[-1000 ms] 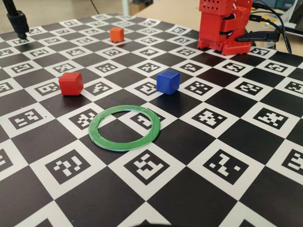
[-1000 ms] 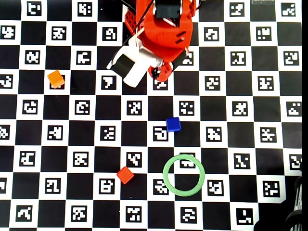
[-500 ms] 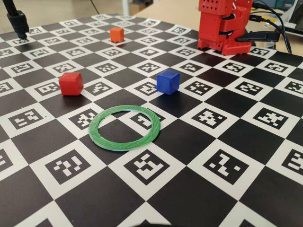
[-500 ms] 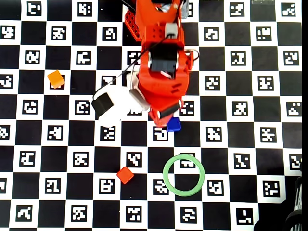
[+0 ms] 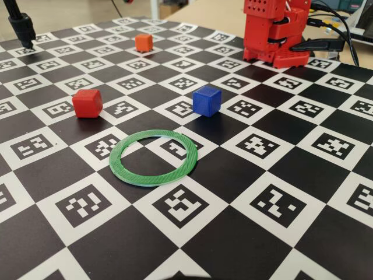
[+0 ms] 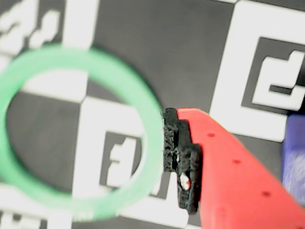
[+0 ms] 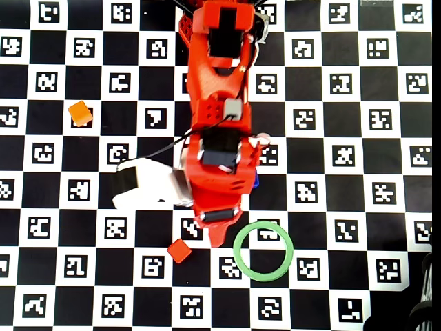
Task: Grab the red cube then put it in the green circle then put the blue cube on top and finally the orange cube on top
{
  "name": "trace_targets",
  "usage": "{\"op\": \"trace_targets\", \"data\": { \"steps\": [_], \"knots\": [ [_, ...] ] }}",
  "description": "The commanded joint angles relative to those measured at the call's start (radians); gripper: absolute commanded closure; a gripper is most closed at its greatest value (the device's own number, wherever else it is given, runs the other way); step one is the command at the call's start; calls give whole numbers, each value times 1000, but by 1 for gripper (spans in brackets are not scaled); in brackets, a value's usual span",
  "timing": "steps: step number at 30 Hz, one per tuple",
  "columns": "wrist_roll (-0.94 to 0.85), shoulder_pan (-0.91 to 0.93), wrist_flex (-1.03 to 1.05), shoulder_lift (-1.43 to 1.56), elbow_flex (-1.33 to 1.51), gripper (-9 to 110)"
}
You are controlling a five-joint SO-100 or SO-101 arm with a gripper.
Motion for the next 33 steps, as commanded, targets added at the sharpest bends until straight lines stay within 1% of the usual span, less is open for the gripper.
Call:
{"op": "trace_targets", "data": {
  "steps": [1, 15, 25, 33],
  "knots": [
    [23, 25, -11, -20, -72, 64],
    [83, 37, -181, -204, -35, 63],
    [104, 61, -222, -314, -97, 62],
    [109, 75, -258, -330, -115, 61]
  ]
}}
